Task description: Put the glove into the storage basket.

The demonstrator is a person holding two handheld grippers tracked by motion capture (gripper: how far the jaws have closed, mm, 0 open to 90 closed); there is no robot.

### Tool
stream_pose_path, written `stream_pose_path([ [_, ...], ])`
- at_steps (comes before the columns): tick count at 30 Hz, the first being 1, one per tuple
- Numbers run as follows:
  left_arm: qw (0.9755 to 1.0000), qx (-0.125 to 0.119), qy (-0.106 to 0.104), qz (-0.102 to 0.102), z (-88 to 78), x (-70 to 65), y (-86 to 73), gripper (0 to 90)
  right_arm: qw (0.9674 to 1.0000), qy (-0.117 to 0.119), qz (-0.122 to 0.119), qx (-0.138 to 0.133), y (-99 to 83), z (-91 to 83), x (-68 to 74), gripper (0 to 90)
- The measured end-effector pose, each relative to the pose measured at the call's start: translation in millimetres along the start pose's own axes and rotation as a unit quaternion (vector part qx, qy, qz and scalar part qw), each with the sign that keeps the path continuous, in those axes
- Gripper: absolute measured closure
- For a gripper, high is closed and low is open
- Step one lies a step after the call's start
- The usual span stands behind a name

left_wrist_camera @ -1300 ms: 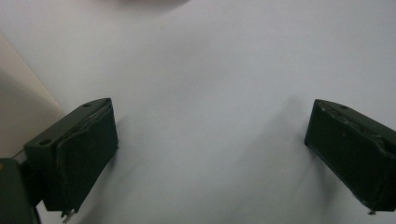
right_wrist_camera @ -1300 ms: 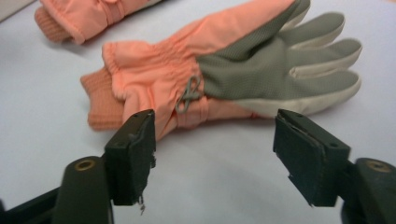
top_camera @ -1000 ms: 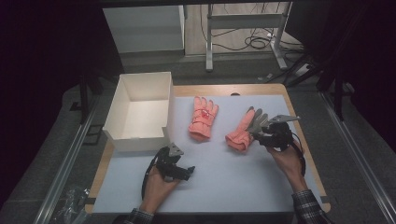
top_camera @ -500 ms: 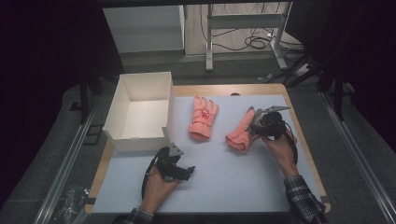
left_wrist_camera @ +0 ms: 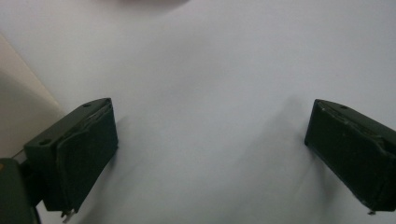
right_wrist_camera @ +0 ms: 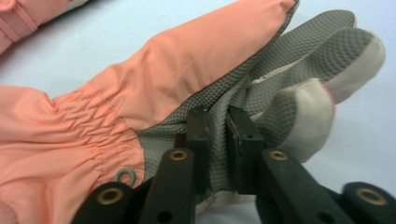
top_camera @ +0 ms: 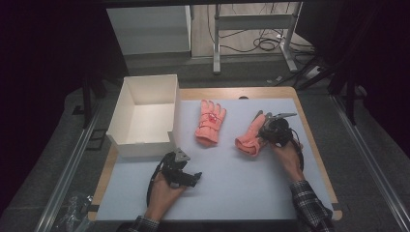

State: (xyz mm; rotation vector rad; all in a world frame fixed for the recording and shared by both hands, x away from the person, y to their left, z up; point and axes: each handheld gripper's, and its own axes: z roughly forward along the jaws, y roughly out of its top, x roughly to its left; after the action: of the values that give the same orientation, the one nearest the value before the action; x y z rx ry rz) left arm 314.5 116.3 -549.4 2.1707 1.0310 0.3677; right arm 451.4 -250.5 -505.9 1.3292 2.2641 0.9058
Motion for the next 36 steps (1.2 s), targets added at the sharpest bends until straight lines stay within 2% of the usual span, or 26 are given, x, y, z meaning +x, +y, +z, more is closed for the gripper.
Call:
stream_pose_path([
  [10, 1.0000, 0.000, -0.001, -0.002, 0.0, -0.2, -0.1, 2.8, 0.9999, 0.012, 0.006, -0.009, 2.6, -6.5, -2.3, 84.5],
  [15, 1.0000, 0.000, -0.001, -0.002, 0.0, -0.3, -0.1, 2.8, 0.9993, 0.029, 0.008, -0.021, 5.1, -16.5, -1.0, 84.9],
  [20, 1.0000, -0.001, -0.001, -0.003, 0.1, -0.4, -0.1, 2.8, 0.9986, 0.043, -0.002, -0.030, 9.3, -30.7, 3.7, 85.0],
  [22, 1.0000, 0.001, 0.000, 0.000, -0.2, -0.1, -0.1, 2.8, 0.9974, 0.061, -0.001, -0.038, 10.5, -38.4, 5.5, 85.1],
  [23, 1.0000, 0.001, 0.000, 0.000, -0.2, -0.1, -0.1, 2.8, 0.9974, 0.061, -0.001, -0.038, 10.5, -38.4, 5.5, 85.1],
  [26, 1.0000, 0.001, 0.000, 0.000, -0.2, 0.0, -0.1, 2.8, 0.9950, 0.091, -0.002, -0.041, 10.4, -49.2, 9.6, 85.0],
  [29, 1.0000, 0.001, -0.001, 0.000, -0.2, 0.0, -0.1, 2.8, 0.9940, 0.101, -0.008, -0.043, 9.6, -53.3, 12.0, 85.0],
  [30, 1.0000, 0.001, -0.001, 0.000, -0.2, 0.0, -0.1, 2.8, 0.9923, 0.115, -0.015, -0.044, 8.4, -57.4, 15.6, 85.0],
  [31, 1.0000, 0.001, -0.001, 0.000, -0.2, 0.0, -0.1, 2.8, 0.9923, 0.115, -0.015, -0.044, 8.4, -57.4, 15.6, 85.0],
  [32, 1.0000, 0.002, -0.001, 0.000, -0.2, 0.0, -0.1, 2.8, 0.9900, 0.131, -0.026, -0.047, 6.7, -61.3, 20.6, 85.0],
  [34, 1.0000, 0.001, 0.000, 0.000, -0.2, 0.0, -0.1, 2.8, 0.9875, 0.147, -0.034, -0.046, 5.2, -64.8, 25.3, 85.0],
  [35, 1.0000, 0.001, 0.000, 0.000, -0.2, 0.0, -0.1, 2.8, 0.9875, 0.147, -0.034, -0.046, 5.2, -64.8, 25.3, 85.0],
  [36, 1.0000, 0.001, -0.001, 0.000, -0.2, 0.0, -0.1, 2.8, 0.9845, 0.163, -0.047, -0.046, 3.6, -68.0, 30.2, 85.0],
])
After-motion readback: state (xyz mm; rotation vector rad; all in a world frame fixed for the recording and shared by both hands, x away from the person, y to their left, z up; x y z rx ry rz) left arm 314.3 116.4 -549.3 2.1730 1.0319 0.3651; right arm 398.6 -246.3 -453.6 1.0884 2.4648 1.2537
